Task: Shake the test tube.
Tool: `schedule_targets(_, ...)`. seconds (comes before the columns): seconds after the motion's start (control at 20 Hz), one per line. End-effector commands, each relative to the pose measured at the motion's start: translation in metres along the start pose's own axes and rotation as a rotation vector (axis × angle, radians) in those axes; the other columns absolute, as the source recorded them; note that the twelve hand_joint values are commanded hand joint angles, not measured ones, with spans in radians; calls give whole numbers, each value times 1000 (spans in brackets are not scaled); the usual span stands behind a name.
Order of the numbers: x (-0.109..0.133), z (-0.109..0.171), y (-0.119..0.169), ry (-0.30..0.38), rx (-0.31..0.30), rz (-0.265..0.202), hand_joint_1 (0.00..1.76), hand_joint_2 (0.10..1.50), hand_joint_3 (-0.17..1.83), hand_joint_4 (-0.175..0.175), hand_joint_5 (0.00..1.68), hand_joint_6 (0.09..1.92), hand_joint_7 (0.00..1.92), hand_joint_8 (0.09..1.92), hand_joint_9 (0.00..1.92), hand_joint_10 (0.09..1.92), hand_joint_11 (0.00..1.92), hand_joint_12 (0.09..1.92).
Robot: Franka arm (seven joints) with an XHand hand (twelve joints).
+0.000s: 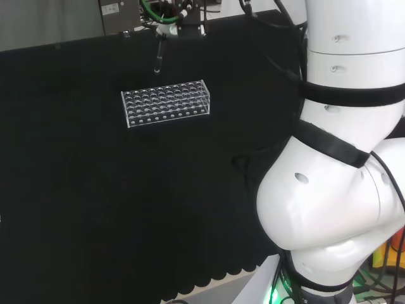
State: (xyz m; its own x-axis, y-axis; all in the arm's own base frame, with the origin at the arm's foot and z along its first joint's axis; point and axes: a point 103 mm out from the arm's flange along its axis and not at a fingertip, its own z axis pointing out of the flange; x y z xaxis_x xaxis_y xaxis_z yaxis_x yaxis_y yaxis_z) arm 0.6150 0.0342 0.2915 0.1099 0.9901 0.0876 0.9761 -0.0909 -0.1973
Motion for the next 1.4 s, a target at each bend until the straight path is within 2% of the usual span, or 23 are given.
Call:
schedule_targets(0.05, -11, -34, -17, 17, -38, 7, 1235, 1033, -175, -175, 1442, 211, 1758, 476, 1720, 506, 1319, 793)
schedule_targets(0.3, -5, -47, -30, 56, -56, 5, 1235, 1033, -175, -175, 1444, 208, 1760, 475, 1720, 508, 1319, 793)
schedule_targets(0.55, 35, -51, -37, 127, -58, -53, 1235, 1032, -175, -175, 1445, 205, 1761, 473, 1719, 509, 1319, 794)
schedule_targets(0.75, 71, -52, -40, 143, -61, -109, 1235, 1032, -175, -175, 1446, 202, 1761, 472, 1719, 511, 1318, 794)
schedule_targets(0.9, 79, -54, -43, 136, -66, -130, 1235, 1032, -175, -175, 1447, 201, 1762, 470, 1718, 512, 1318, 794)
schedule_targets(1.1, 62, -55, -46, 95, -72, -95, 1235, 1032, -175, -175, 1448, 198, 1762, 469, 1717, 513, 1317, 794)
schedule_targets(1.4, -3, -48, -53, 47, -63, 45, 1235, 1032, -175, -175, 1450, 195, 1760, 466, 1716, 515, 1317, 795)
